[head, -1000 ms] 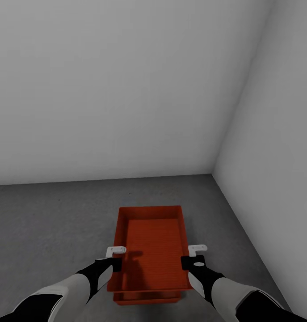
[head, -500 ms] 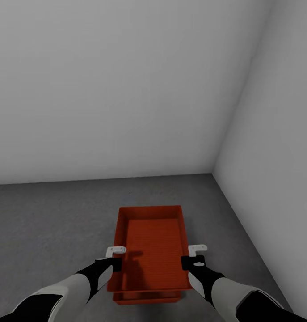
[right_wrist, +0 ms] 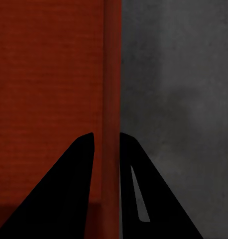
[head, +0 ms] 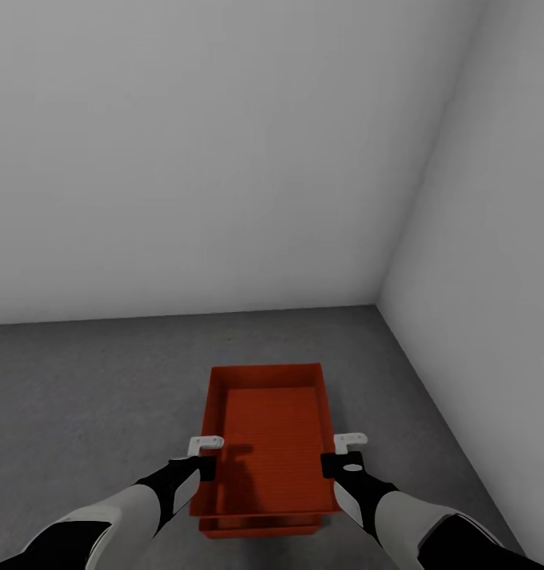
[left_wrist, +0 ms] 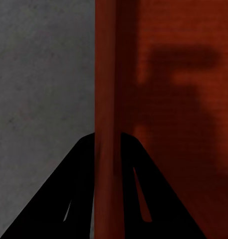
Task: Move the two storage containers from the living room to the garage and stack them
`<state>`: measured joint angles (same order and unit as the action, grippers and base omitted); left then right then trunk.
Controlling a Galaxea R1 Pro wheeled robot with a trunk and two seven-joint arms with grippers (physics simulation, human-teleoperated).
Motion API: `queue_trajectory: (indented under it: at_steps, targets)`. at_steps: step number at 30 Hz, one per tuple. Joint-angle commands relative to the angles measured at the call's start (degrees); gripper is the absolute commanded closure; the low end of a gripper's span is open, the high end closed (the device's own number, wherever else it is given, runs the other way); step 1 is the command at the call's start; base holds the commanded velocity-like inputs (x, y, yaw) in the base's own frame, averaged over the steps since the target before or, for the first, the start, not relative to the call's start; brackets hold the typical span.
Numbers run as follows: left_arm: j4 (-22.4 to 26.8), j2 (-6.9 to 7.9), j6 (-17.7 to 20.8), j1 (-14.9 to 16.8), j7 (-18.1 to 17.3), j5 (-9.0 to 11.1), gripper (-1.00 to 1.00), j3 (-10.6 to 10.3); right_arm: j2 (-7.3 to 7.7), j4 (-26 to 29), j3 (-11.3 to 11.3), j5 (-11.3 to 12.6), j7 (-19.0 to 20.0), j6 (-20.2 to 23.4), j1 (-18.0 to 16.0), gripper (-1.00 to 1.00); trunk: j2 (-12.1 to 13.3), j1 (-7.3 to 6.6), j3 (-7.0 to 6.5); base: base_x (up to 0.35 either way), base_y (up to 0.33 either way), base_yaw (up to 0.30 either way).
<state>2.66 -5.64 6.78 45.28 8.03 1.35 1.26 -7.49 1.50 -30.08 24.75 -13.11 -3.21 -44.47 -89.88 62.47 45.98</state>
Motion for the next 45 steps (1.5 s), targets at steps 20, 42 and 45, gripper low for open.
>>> queue_trajectory:
  at_steps: [20,42,45]
  targets:
    - [0.32,0.46,0.34,0.02,0.41,-0.21,1.0,0.15,0.1,-0.17,0.38,1.08,-0.1,-0.04,0.0,1.0,-0.02,-0.01,0.62,0.0,0.0,0.0]
    - [0.33,0.46,0.41,0.03,0.41,-0.23,1.0,0.15,0.05,-0.18,0.38,1.07,-0.11,-0.06,0.0,1.0,-0.02,-0.01,2.43,0.0,0.0,0.0]
    - [0.32,0.46,0.41,0.03,0.41,-0.23,1.0,0.15,0.05,-0.17,0.38,1.07,-0.08,-0.04,0.0,1.0,-0.02,-0.01,2.47,0.0,0.0,0.0]
